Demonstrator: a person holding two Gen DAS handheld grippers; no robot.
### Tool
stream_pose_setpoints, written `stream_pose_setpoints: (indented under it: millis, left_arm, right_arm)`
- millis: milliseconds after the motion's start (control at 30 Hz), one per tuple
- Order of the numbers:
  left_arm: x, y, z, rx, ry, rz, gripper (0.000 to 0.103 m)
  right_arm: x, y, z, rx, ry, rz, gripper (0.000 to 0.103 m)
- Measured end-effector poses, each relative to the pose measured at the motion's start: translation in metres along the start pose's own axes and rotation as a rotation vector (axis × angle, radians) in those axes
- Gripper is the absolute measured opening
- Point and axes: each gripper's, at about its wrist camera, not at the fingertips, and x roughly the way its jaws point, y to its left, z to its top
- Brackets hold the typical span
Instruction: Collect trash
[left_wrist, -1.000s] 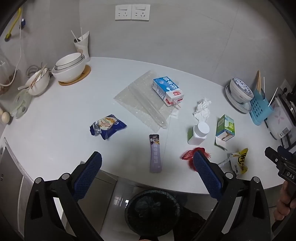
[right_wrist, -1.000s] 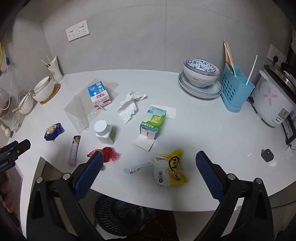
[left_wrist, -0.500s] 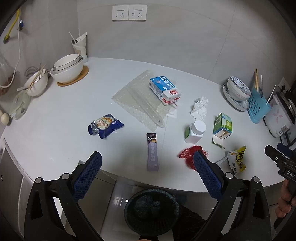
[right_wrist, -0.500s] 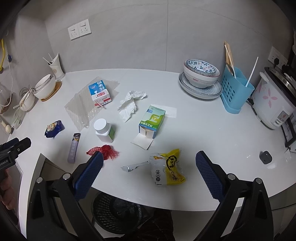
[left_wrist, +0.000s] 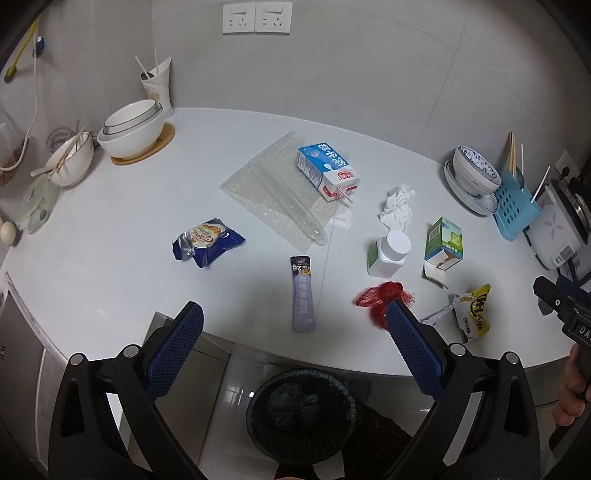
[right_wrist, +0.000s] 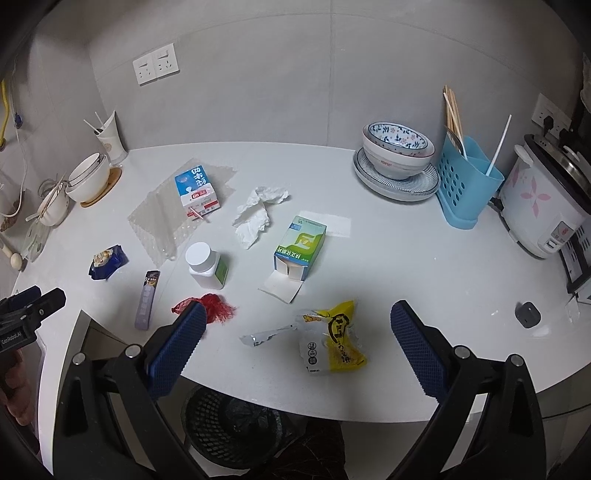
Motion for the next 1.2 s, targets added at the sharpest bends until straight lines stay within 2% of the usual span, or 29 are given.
stream_pose_setpoints:
  millis: [167,567,1200]
  left_arm:
    - [0.005,0.004,0.003,-0.022,0.024,-0.008,0.097]
    - [0.005,0.000,0.005,0.005,0.008,-0.001,0.097]
    - [0.006,-0.003,0.011,0.020,0.007,-0.031,0.097]
  right_arm:
    - [0.002,0.000,0.003,-0.001,-0.002,-0.006,0.096]
    - [0.002,0.003,0.004,-0.001,-0.011,-0.024,0.096]
    - [0.006,0.007,0.005,0.002,-0.001,-0.024,0.095]
